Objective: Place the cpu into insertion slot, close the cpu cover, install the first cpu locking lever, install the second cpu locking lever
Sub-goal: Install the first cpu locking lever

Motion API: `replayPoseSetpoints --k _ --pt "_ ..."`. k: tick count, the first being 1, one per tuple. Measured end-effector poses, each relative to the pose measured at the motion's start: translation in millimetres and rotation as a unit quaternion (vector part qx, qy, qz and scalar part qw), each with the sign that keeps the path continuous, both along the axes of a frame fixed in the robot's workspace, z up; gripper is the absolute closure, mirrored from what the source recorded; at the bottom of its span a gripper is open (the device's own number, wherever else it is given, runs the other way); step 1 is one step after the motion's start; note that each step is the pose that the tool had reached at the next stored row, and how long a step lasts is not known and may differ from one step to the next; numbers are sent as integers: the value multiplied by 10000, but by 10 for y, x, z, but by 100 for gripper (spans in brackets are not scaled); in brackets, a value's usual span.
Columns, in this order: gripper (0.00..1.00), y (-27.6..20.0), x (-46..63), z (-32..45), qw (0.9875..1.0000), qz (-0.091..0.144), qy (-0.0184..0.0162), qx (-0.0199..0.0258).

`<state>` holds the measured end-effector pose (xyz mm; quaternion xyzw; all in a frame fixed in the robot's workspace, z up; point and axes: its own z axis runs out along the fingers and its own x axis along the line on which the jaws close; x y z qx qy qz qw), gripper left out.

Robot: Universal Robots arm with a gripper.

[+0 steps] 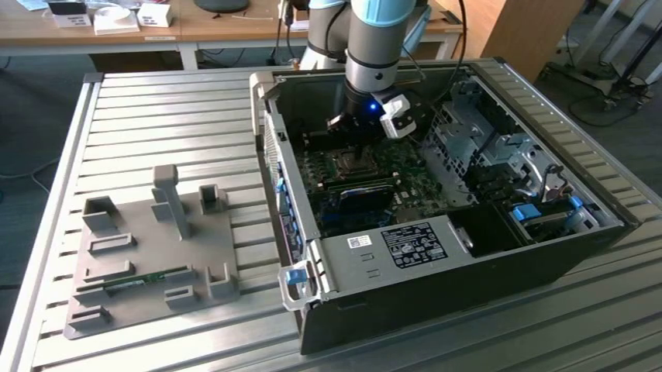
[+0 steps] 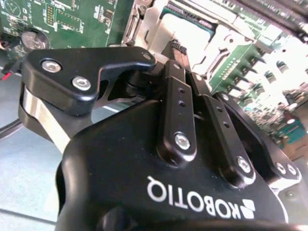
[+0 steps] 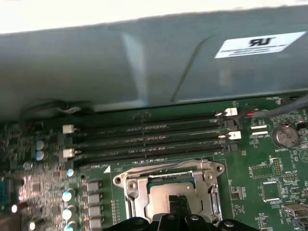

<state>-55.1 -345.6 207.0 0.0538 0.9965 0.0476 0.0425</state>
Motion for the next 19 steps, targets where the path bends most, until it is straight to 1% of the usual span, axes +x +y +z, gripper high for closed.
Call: replayPoseSetpoints --k 5,6,9,10,19 --pt "89 0 0 0 10000 8 1 -1" --pt "89 0 0 0 10000 35 2 -1" --pt "89 1 1 0 9997 225 1 -1" --pt "89 1 1 0 9997 239 1 -1" --pt "89 0 1 18 9997 241 1 -14"
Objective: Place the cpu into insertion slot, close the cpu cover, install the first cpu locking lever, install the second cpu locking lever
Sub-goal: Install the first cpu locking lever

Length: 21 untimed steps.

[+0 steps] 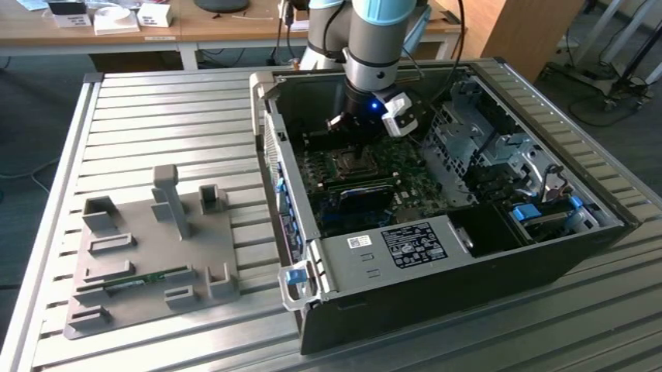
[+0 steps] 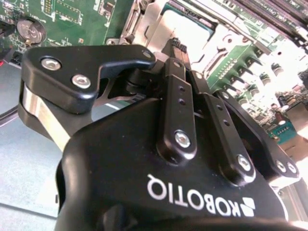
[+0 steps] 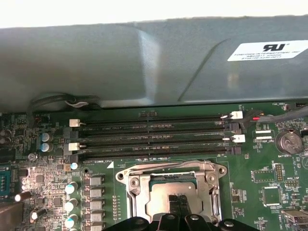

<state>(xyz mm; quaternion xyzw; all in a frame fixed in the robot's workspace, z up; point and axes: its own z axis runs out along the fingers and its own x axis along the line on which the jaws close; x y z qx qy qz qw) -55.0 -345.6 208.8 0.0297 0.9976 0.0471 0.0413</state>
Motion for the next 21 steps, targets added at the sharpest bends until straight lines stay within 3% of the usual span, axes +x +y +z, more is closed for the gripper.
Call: replayPoseSetpoints --k 21 --pt "89 -18 -14 11 10000 7 -2 -12"
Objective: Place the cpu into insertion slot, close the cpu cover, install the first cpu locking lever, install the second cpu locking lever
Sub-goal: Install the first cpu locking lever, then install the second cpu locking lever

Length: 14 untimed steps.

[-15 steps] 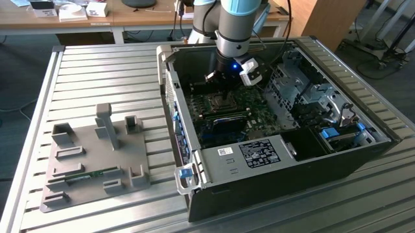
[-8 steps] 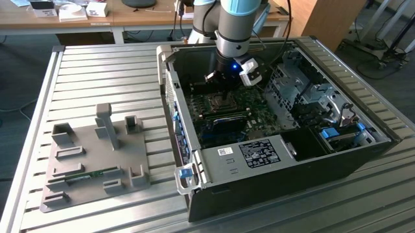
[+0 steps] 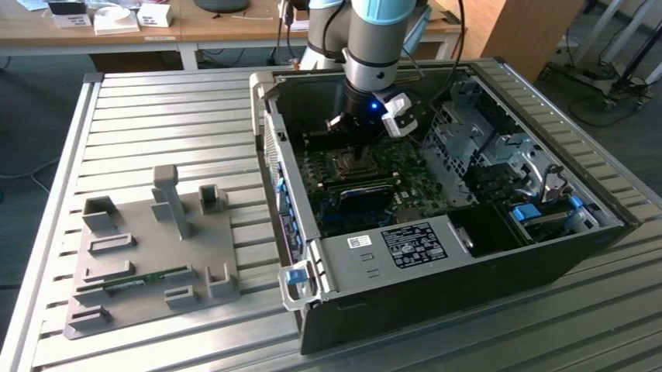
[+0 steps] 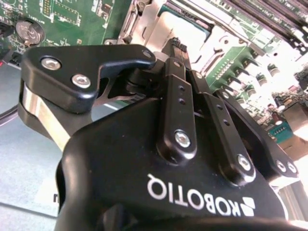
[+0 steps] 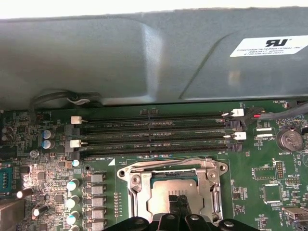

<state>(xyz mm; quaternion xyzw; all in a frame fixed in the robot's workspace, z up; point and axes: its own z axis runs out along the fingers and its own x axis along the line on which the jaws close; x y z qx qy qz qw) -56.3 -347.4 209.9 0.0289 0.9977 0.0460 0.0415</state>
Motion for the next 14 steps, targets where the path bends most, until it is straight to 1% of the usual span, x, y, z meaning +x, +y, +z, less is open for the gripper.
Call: replayPoseSetpoints --k 4,14 --pt "89 1 1 15 10000 0 -1 2" --pt "89 1 0 21 10000 0 1 0"
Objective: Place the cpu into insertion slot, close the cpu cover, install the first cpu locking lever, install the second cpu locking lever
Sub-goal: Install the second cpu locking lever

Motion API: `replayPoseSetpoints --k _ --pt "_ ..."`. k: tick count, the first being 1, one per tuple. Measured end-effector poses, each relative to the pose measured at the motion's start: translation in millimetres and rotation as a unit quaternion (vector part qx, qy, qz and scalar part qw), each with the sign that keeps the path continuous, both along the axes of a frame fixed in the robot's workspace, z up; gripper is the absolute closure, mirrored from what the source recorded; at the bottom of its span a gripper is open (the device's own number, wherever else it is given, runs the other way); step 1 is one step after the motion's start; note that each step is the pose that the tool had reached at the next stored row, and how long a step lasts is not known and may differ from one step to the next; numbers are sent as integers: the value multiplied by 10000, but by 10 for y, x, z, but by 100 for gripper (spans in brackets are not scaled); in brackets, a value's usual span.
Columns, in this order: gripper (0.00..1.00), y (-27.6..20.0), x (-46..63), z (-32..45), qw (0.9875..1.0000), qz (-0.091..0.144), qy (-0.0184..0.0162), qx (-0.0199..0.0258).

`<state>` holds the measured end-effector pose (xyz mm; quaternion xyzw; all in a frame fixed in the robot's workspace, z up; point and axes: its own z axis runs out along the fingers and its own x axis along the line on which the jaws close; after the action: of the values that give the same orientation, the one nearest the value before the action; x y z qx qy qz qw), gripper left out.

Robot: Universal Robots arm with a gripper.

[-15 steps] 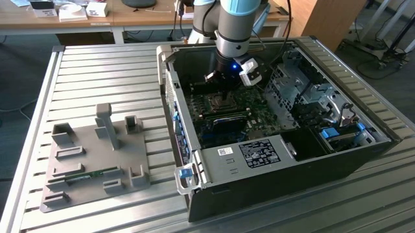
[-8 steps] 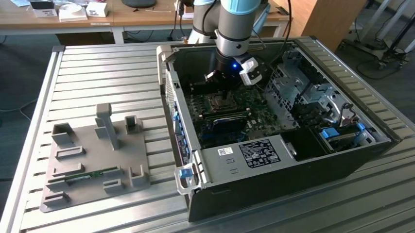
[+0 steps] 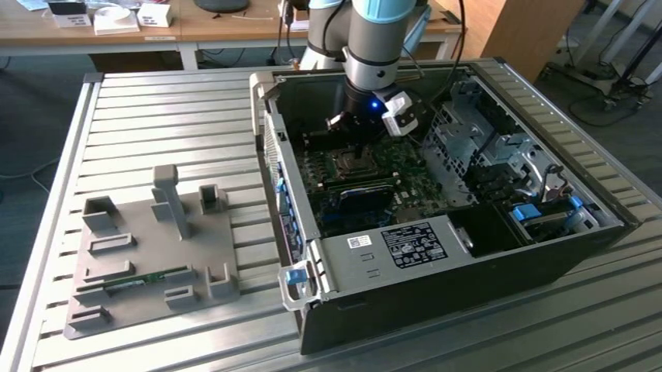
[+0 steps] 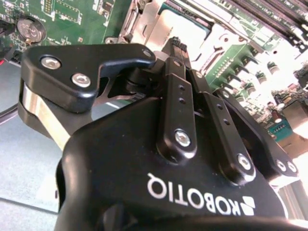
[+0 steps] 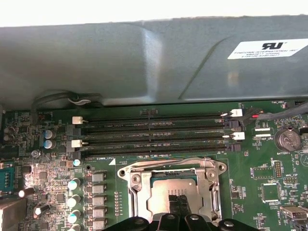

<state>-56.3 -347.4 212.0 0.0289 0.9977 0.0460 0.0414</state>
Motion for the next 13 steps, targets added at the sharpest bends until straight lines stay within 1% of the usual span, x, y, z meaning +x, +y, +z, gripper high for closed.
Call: replayPoseSetpoints --k 3,7,13 --pt "89 0 0 33 10000 0 9 1" --pt "89 0 0 87 10000 0 33 1" --pt "89 0 1 123 10000 0 49 2"
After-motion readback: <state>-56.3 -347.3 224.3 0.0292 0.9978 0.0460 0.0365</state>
